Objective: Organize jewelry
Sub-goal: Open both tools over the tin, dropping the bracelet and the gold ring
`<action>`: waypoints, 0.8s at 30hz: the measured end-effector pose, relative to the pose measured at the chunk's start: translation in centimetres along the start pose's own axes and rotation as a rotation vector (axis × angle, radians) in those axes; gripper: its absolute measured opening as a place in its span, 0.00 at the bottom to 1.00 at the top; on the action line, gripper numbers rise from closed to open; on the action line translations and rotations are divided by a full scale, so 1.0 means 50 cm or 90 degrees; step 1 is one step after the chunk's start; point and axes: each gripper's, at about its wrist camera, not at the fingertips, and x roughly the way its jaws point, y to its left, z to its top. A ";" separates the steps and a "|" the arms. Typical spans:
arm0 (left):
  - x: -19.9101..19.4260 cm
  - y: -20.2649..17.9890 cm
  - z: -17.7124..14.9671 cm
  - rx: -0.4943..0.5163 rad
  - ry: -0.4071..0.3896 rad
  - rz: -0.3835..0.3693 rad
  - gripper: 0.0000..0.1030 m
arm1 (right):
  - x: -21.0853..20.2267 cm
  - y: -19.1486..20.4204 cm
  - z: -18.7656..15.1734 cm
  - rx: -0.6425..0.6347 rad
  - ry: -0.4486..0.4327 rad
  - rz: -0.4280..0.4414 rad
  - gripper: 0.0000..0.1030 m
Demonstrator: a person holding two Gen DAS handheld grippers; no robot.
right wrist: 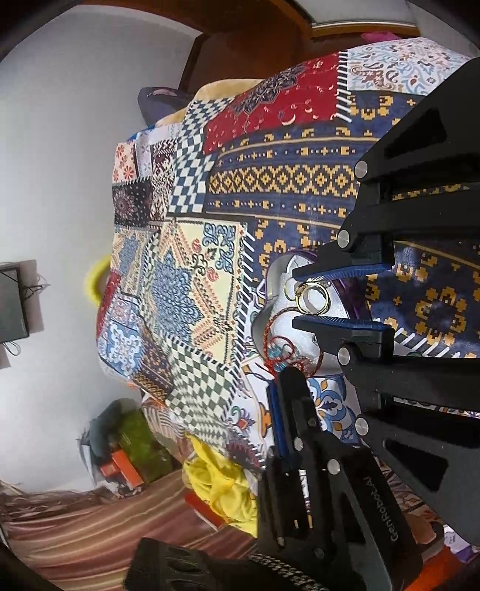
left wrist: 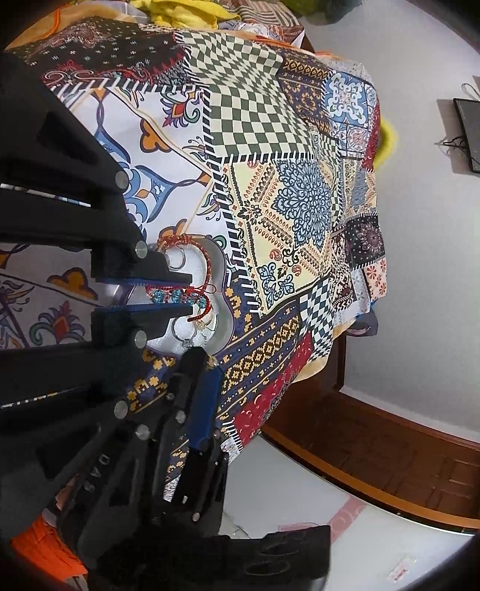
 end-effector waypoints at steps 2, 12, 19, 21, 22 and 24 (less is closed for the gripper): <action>0.006 0.004 0.002 -0.005 0.004 -0.005 0.06 | 0.005 0.003 -0.004 -0.005 0.006 0.001 0.16; 0.013 0.008 0.007 -0.001 0.012 -0.015 0.06 | 0.024 0.007 -0.007 -0.020 0.018 0.003 0.17; -0.011 0.006 0.007 0.002 -0.005 0.003 0.09 | 0.027 0.023 -0.008 -0.041 0.031 -0.002 0.20; -0.024 0.005 0.008 0.003 -0.013 0.008 0.10 | 0.023 0.023 -0.007 -0.043 0.027 -0.007 0.24; -0.032 0.003 0.008 0.004 -0.019 0.012 0.10 | 0.017 0.024 -0.006 -0.042 0.023 -0.009 0.25; -0.050 0.001 0.010 0.006 -0.030 0.019 0.10 | 0.007 0.026 -0.003 -0.041 0.016 -0.013 0.25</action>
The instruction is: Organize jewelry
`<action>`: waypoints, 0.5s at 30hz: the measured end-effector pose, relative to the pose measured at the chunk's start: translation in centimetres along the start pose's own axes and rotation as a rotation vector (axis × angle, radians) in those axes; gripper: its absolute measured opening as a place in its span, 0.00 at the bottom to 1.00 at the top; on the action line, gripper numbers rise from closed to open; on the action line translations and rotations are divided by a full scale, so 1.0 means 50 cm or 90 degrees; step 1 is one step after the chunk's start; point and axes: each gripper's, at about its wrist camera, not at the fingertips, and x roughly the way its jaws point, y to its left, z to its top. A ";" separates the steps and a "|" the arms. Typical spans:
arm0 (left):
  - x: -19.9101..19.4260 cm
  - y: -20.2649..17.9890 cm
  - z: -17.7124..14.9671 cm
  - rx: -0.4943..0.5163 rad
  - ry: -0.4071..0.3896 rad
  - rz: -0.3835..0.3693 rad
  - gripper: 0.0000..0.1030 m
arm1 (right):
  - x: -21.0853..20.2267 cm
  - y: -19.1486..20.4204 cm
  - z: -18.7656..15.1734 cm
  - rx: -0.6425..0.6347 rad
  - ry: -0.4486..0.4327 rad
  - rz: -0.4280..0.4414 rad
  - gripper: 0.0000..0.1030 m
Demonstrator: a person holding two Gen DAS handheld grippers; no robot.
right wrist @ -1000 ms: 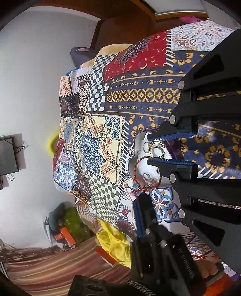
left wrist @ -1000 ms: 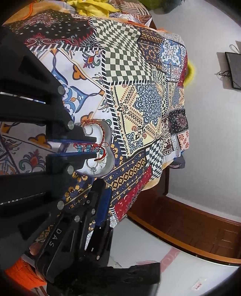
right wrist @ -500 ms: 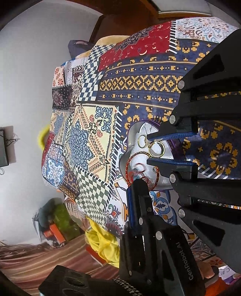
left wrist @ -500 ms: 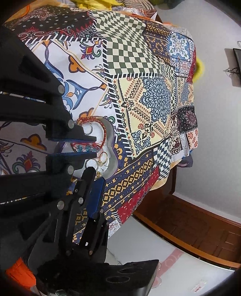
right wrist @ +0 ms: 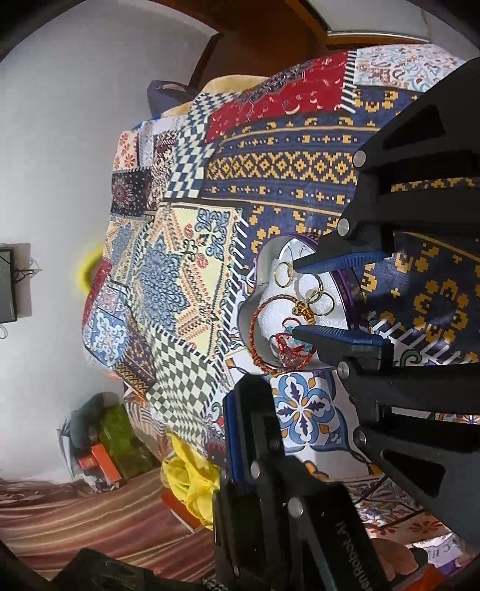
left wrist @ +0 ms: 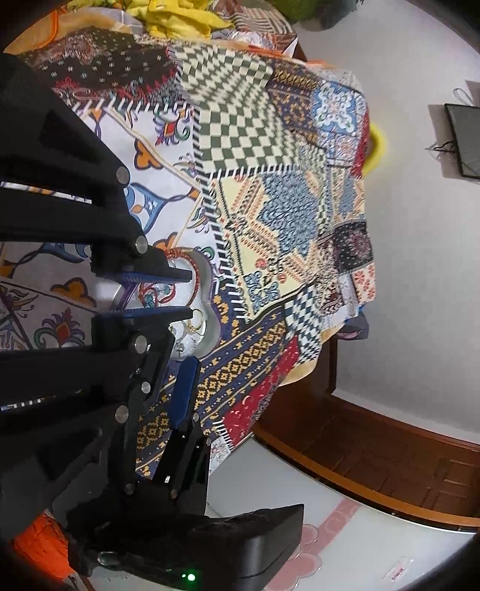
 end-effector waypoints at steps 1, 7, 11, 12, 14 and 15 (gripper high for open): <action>-0.009 -0.001 0.001 0.001 -0.006 0.004 0.11 | -0.010 0.001 0.002 0.000 -0.006 -0.002 0.25; -0.091 -0.013 0.015 0.001 -0.064 0.031 0.15 | -0.088 0.008 0.015 0.006 -0.062 -0.021 0.25; -0.176 -0.030 0.023 0.009 -0.129 0.053 0.21 | -0.174 0.022 0.025 0.010 -0.128 -0.037 0.25; -0.201 -0.037 0.025 0.012 -0.148 0.058 0.23 | -0.203 0.027 0.028 0.010 -0.152 -0.042 0.25; -0.250 -0.051 0.026 0.019 -0.188 0.067 0.29 | -0.257 0.041 0.031 0.007 -0.197 -0.050 0.25; -0.274 -0.058 0.024 0.022 -0.208 0.072 0.30 | -0.285 0.048 0.031 0.004 -0.221 -0.055 0.25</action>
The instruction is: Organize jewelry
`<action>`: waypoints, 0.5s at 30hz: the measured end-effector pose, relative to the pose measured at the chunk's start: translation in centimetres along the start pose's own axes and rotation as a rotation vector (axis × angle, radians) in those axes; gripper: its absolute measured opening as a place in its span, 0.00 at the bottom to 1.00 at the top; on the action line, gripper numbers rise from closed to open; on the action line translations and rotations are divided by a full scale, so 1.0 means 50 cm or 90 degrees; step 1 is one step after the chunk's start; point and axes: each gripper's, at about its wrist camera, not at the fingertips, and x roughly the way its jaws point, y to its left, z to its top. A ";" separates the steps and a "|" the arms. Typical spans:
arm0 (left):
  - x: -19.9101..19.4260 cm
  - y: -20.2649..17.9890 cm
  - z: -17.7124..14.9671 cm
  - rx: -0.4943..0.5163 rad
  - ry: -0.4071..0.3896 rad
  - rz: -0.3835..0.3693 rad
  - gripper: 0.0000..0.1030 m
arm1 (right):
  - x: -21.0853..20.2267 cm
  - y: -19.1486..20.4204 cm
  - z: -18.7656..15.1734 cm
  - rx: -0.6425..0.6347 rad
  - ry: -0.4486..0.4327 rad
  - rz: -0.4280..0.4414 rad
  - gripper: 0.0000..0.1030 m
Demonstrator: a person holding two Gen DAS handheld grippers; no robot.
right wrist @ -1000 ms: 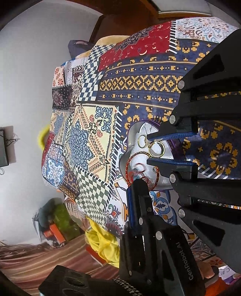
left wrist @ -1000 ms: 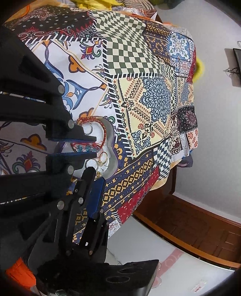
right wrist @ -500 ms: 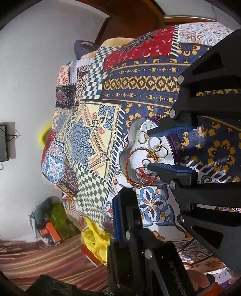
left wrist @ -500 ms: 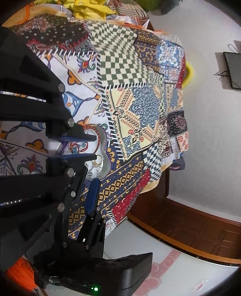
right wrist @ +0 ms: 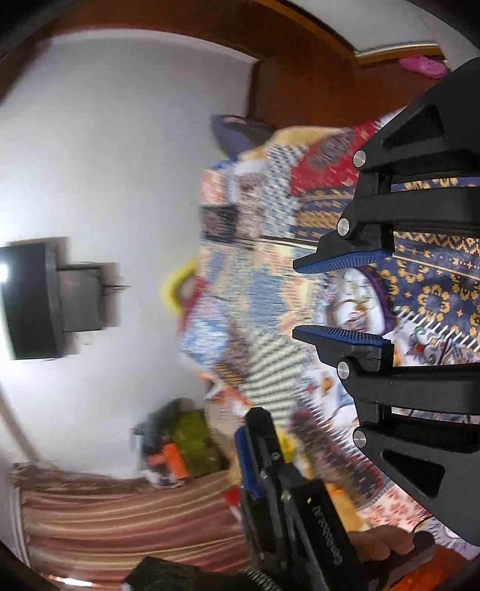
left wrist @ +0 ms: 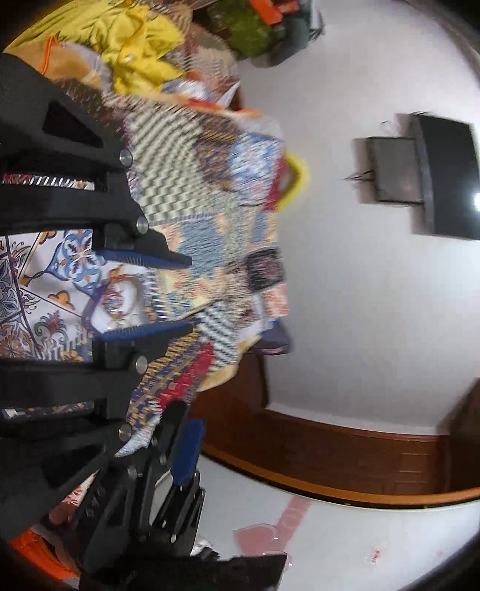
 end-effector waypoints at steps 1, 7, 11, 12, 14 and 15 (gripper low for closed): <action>-0.033 -0.006 0.008 0.003 -0.028 0.005 0.34 | -0.039 0.009 0.012 -0.004 -0.035 -0.008 0.25; -0.172 -0.029 0.023 0.002 -0.153 0.023 0.50 | -0.176 0.048 0.036 -0.002 -0.160 -0.038 0.27; -0.244 -0.044 0.015 0.005 -0.218 0.045 0.67 | -0.240 0.069 0.032 0.002 -0.216 -0.067 0.38; -0.258 -0.045 0.011 0.001 -0.227 0.046 0.70 | -0.254 0.075 0.030 0.002 -0.227 -0.078 0.42; -0.273 -0.047 0.005 -0.001 -0.233 0.048 0.82 | -0.266 0.081 0.027 0.001 -0.235 -0.082 0.51; -0.280 -0.048 0.001 -0.003 -0.234 0.051 0.85 | -0.268 0.082 0.025 0.002 -0.238 -0.085 0.56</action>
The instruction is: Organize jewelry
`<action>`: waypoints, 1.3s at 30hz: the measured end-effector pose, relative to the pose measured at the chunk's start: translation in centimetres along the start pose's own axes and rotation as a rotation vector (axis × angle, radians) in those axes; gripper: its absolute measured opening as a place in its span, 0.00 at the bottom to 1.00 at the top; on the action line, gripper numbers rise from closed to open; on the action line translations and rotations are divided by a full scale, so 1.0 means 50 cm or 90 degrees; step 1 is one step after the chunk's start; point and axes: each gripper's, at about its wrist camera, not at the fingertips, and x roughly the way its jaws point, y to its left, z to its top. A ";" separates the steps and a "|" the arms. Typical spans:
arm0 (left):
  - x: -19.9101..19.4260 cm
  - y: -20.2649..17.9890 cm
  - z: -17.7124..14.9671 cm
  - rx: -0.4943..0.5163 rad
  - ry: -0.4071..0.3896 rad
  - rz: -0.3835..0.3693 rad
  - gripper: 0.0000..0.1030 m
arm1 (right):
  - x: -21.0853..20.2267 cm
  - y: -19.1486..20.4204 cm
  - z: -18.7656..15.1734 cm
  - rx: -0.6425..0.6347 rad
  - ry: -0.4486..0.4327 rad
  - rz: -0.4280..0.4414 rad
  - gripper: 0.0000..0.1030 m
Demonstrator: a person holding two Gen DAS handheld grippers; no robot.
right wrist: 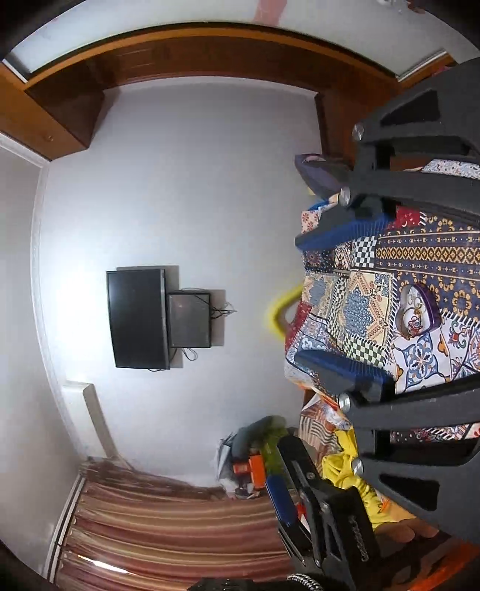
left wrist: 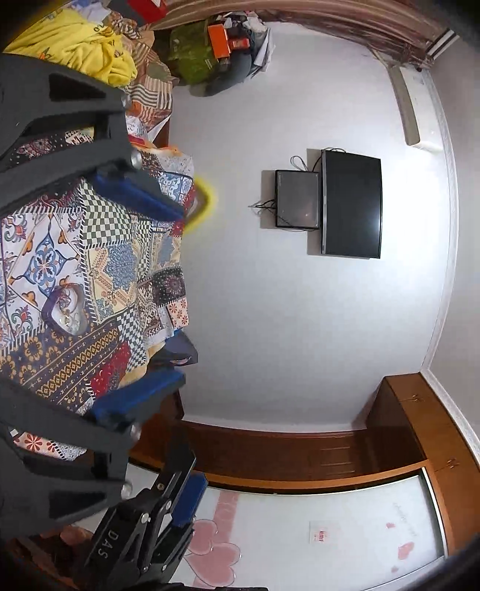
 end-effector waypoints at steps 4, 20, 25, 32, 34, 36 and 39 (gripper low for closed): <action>-0.011 0.004 -0.011 -0.011 0.004 0.008 0.93 | 0.002 0.002 -0.008 0.005 -0.006 -0.018 0.82; -0.023 -0.014 -0.039 0.002 0.021 0.015 0.93 | -0.023 0.004 -0.024 -0.001 -0.005 -0.052 0.99; -0.022 -0.012 -0.042 0.000 0.023 0.017 0.94 | -0.025 0.003 -0.028 0.001 0.001 -0.052 0.99; -0.020 -0.007 -0.042 -0.010 0.025 0.017 0.97 | -0.027 -0.001 -0.028 0.005 0.008 -0.052 0.99; -0.018 -0.007 -0.041 -0.010 0.025 0.021 0.97 | -0.027 -0.001 -0.028 0.005 0.010 -0.051 0.99; -0.017 -0.005 -0.041 -0.014 0.026 0.020 0.97 | -0.029 -0.002 -0.024 0.008 0.012 -0.049 0.99; -0.017 -0.004 -0.042 -0.016 0.027 0.022 0.98 | -0.032 -0.004 -0.024 0.010 0.012 -0.049 0.99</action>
